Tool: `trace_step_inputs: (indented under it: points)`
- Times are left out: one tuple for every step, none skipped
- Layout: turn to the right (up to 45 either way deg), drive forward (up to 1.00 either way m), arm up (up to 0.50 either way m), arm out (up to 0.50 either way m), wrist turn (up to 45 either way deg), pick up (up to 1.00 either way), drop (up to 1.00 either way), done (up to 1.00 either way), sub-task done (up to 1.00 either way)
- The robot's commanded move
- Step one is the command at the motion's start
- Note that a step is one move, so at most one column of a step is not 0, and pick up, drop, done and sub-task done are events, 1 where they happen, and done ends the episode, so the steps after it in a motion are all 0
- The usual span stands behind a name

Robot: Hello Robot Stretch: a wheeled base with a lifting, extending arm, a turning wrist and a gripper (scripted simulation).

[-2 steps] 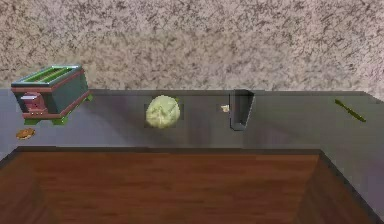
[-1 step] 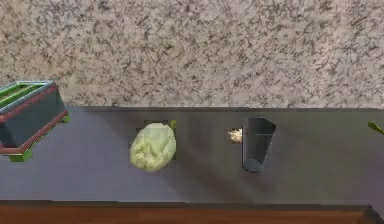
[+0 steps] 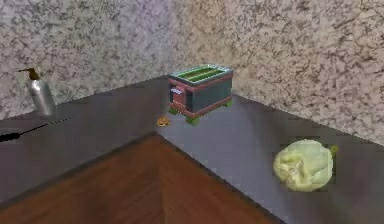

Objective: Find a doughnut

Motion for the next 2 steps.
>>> trace_step_inputs:
  points:
    - [-6.0,0.0,0.0,0.0,0.0,0.0,0.0,0.0,0.0]
    - [0.0,0.85,0.0,0.0,0.0,0.0,0.0,0.0,0.0]
